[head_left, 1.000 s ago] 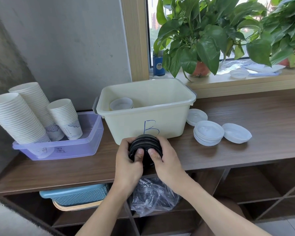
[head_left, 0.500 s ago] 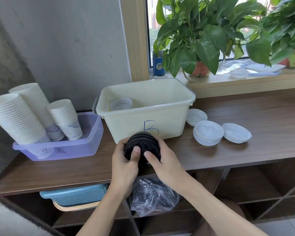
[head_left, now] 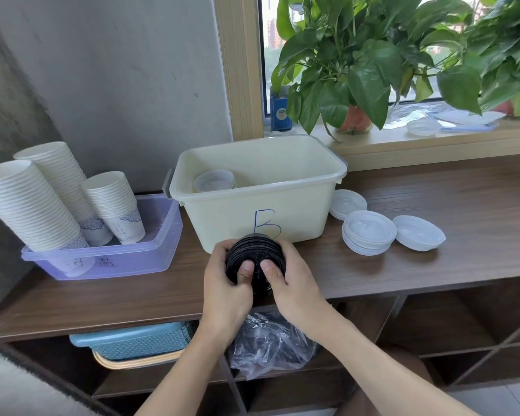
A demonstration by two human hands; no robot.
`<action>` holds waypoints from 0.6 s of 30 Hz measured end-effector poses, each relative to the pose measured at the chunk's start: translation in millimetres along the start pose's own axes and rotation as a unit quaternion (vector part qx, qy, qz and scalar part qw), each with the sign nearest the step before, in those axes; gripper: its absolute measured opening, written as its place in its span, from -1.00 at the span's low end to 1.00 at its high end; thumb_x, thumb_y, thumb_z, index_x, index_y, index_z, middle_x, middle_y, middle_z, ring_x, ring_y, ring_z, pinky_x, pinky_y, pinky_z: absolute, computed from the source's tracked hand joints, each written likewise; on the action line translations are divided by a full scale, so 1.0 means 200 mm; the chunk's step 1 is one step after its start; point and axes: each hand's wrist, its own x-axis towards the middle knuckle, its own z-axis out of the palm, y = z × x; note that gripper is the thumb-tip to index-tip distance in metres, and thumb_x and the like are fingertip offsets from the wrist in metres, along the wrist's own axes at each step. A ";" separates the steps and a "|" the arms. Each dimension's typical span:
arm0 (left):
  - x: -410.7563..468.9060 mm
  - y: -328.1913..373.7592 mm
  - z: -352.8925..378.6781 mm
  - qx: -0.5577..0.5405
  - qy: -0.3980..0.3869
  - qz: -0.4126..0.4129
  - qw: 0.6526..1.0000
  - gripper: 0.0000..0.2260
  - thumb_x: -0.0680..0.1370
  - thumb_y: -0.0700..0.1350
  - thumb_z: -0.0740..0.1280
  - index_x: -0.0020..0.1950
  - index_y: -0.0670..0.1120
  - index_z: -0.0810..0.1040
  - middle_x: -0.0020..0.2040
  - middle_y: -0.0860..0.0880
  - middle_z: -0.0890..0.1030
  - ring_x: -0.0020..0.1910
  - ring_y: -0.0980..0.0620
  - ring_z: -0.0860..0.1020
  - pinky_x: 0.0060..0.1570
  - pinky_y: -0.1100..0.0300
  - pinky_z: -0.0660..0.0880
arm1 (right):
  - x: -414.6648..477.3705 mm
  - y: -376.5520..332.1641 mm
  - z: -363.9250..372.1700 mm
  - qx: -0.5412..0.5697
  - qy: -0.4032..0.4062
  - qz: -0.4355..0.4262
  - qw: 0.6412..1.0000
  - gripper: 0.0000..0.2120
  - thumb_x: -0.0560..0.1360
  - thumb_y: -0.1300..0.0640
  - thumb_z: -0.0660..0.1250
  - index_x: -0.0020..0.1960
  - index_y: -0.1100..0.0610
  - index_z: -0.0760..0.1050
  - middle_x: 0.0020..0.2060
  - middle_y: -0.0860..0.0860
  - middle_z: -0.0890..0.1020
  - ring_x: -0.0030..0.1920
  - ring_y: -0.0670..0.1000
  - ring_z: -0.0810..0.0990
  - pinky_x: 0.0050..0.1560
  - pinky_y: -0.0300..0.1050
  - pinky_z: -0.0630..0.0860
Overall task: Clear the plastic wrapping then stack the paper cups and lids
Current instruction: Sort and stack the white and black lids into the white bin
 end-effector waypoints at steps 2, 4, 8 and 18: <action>0.00 0.00 -0.01 0.000 -0.007 0.002 1.000 -0.74 0.54 -0.41 0.26 0.10 -0.09 0.50 -0.07 0.00 0.64 -0.13 0.27 0.57 -0.10 0.48 0.44 | 0.00 0.00 0.00 0.000 -0.003 0.001 1.000 -0.70 0.59 0.10 0.22 0.31 0.10 0.38 0.15 -0.02 0.55 0.18 -0.07 0.50 0.16 -0.33 0.37; 0.01 -0.01 -0.02 -0.004 -0.025 0.003 1.000 -0.76 0.56 -0.39 0.27 0.12 -0.09 0.50 -0.05 0.01 0.65 -0.09 0.24 0.59 -0.06 0.43 0.46 | 0.00 0.00 -0.01 -0.002 -0.001 -0.002 1.000 -0.66 0.57 0.04 0.20 0.32 0.10 0.37 0.16 -0.02 0.55 0.18 -0.08 0.50 0.17 -0.30 0.37; 0.00 -0.02 -0.04 -0.015 -0.048 0.008 0.999 -0.73 0.60 -0.20 0.32 0.30 -0.07 0.50 0.13 0.07 0.64 0.13 0.23 0.58 0.10 0.43 0.44 | -0.01 -0.01 -0.01 -0.008 -0.010 -0.004 1.000 -0.63 0.54 0.00 0.17 0.32 0.04 0.37 0.16 -0.06 0.53 0.18 -0.14 0.48 0.17 -0.29 0.38; 0.00 -0.01 -0.04 -0.078 -0.008 -0.034 0.996 -0.76 0.60 -0.34 0.26 0.18 -0.06 0.51 0.04 -0.01 0.66 0.02 0.12 0.62 -0.01 0.36 0.51 | -0.02 -0.01 -0.01 -0.016 -0.012 0.002 1.000 -0.57 0.53 -0.03 0.20 0.37 0.04 0.36 0.19 -0.11 0.56 0.22 -0.14 0.50 0.27 -0.05 0.44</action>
